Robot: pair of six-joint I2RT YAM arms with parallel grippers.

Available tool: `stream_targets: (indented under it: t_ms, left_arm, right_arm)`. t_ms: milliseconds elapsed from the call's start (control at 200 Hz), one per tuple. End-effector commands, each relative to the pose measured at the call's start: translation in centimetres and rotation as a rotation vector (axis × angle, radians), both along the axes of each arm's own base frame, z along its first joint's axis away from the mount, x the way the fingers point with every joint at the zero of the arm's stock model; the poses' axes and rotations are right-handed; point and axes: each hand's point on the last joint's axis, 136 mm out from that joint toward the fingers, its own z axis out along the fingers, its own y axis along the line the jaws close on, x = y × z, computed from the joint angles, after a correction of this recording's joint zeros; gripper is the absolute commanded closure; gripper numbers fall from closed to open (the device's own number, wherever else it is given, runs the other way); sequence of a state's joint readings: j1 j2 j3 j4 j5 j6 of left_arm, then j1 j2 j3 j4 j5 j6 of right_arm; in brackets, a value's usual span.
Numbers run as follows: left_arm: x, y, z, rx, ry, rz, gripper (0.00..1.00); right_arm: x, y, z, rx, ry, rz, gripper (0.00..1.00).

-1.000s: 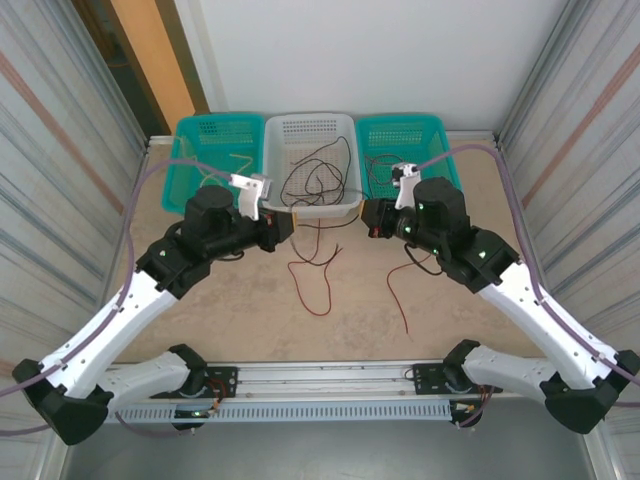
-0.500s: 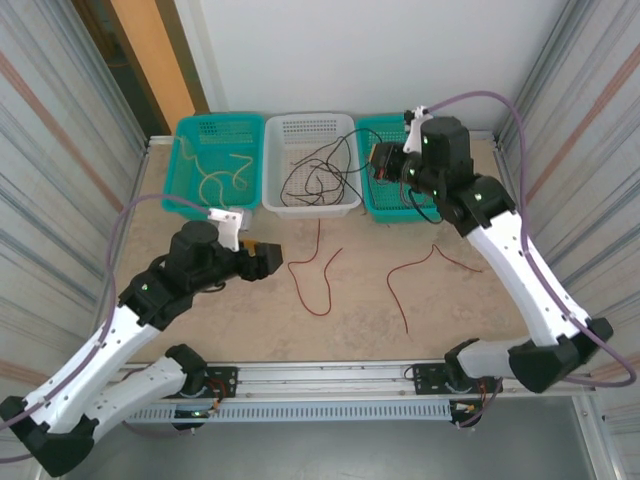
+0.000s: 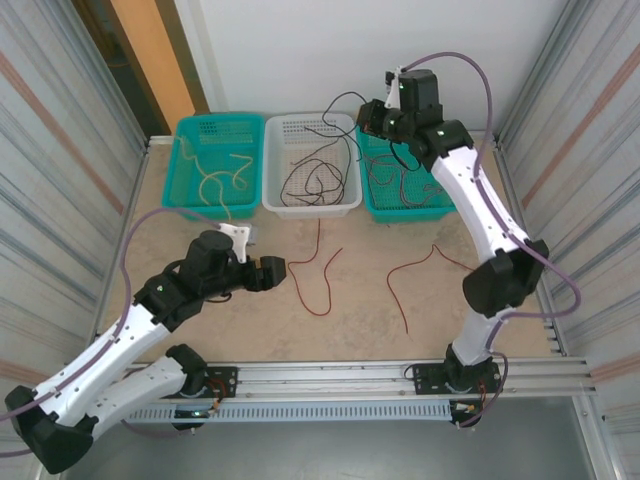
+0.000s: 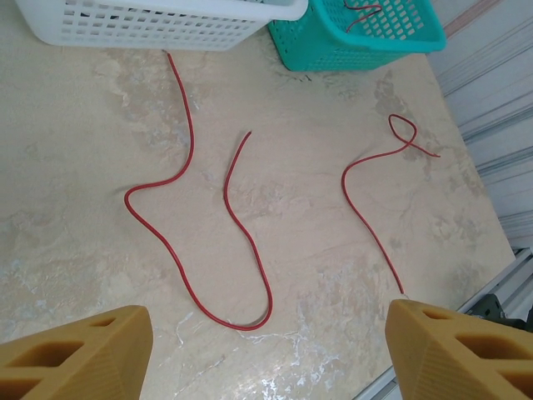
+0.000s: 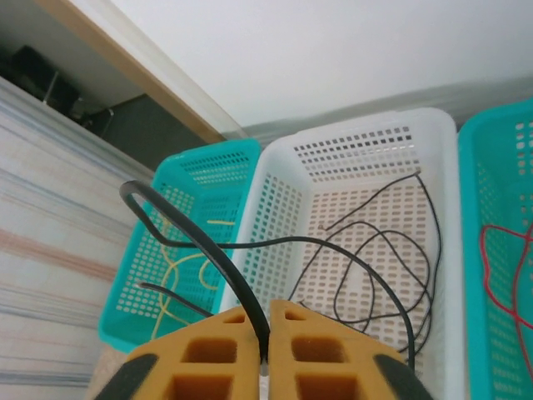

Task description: Untangle the cables

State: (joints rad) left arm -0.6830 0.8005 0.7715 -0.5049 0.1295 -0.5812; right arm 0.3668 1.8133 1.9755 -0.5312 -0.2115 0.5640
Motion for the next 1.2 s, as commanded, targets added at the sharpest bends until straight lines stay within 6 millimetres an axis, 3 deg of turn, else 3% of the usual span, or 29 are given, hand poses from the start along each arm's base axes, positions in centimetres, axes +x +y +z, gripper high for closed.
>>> stream_targets:
  t_ms: [0, 135, 261, 291, 381, 501, 676, 822, 907, 1037, 1193]
  left_arm:
    - [0.1, -0.1, 0.1, -0.016, -0.009, 0.010, 0.25]
    - [0.2, -0.2, 0.2, -0.016, -0.007, 0.012, 0.24]
    - [0.3, -0.1, 0.7, 0.006, -0.007, 0.005, 0.24]
    - [0.3, 0.0, 0.8, 0.012, -0.010, 0.010, 0.25]
    - [0.5, 0.1, 1.4, 0.015, -0.017, 0.018, 0.26]
    - [0.6, -0.4, 2.1, -0.015, -0.022, 0.012, 0.28]
    - [0.9, -1.3, 2.3, -0.049, -0.001, 0.003, 0.29]
    - [1.2, -2.1, 1.8, -0.061, 0.023, -0.007, 0.32]
    - [1.2, -2.6, 1.7, -0.064, 0.029, -0.018, 0.32]
    - [1.3, -3.1, 1.5, -0.062, 0.036, -0.031, 0.33]
    - [1.3, -3.2, 1.8, -0.063, 0.027, -0.037, 0.34]
  right_arm:
    - [1.4, 1.9, -2.4, 0.011, 0.059, 0.062, 0.70]
    - [1.6, 2.5, -6.0, -0.007, 0.144, 0.070, 0.49]
    - [-0.5, 2.2, -7.1, -0.048, 0.150, 0.068, 0.50]
    - [-1.4, 1.8, -8.3, -0.063, 0.172, 0.062, 0.50]
    - [-4.4, 0.3, -9.4, -0.081, 0.191, 0.028, 0.52]
    - [-9.2, -3.2, -11.7, -0.139, 0.222, -0.077, 0.50]
    - [-16.2, -10.3, -17.9, -0.207, 0.358, -0.301, 0.47]
    - [-19.8, -14.3, -22.1, -0.234, 0.457, -0.408, 0.43]
    - [-20.7, -15.6, -23.6, -0.198, 0.519, -0.435, 0.43]
    - [-20.4, -16.3, -26.0, -0.108, 0.575, -0.449, 0.42]
    - [-18.4, -16.0, -28.4, -0.047, 0.624, -0.428, 0.47]
